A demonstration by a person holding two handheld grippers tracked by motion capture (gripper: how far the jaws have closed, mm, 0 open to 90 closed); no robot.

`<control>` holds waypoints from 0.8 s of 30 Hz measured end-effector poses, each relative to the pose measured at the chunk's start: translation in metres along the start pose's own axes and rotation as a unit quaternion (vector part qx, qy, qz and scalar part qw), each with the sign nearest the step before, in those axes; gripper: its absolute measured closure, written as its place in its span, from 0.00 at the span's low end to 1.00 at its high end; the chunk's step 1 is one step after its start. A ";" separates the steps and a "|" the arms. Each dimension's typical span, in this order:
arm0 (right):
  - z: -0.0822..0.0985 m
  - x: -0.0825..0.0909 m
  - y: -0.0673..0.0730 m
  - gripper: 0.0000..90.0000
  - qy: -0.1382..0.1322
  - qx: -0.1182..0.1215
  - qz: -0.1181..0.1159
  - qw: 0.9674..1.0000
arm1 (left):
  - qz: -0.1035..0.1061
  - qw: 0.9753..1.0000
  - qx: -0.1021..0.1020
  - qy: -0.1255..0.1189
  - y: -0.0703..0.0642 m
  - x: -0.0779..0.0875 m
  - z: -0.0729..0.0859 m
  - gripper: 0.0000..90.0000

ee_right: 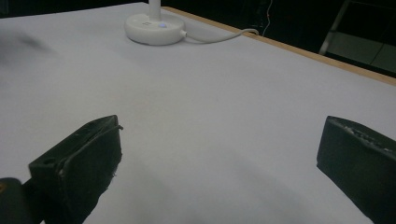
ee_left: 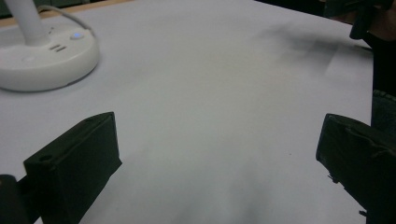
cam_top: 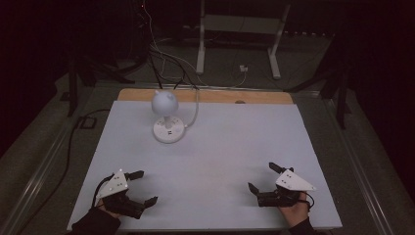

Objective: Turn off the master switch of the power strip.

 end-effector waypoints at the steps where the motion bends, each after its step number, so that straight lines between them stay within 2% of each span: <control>1: 0.000 0.000 0.000 0.00 0.001 0.002 0.002 1.000 | 0.000 1.000 -0.001 -0.003 0.000 0.001 0.000 0.00; 7: 0.001 0.000 0.001 0.00 0.004 0.007 0.005 1.000 | 0.003 1.000 -0.003 0.005 -0.001 -0.001 0.000 0.00; 15: 0.000 0.002 0.003 0.00 0.001 0.002 0.006 1.000 | 0.002 1.000 -0.001 0.014 -0.002 -0.002 0.001 0.00; 22: -0.001 0.004 0.004 0.00 -0.001 0.007 0.009 1.000 | 0.019 1.000 0.012 0.019 -0.006 -0.005 0.000 0.00; 24: -0.001 0.004 0.005 0.00 0.000 0.005 0.009 1.000 | 0.019 0.999 0.007 0.028 -0.007 -0.006 -0.001 0.00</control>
Point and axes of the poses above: each handheld gripper's, and its own axes: x roughly backward along the jaws, z roughly out of its underside, y roughly to its left, the point moved 4 cm from there along -x, roughly forward along the jaws, and after that the axes turned 11 degrees about z, right-handed, at the moved point
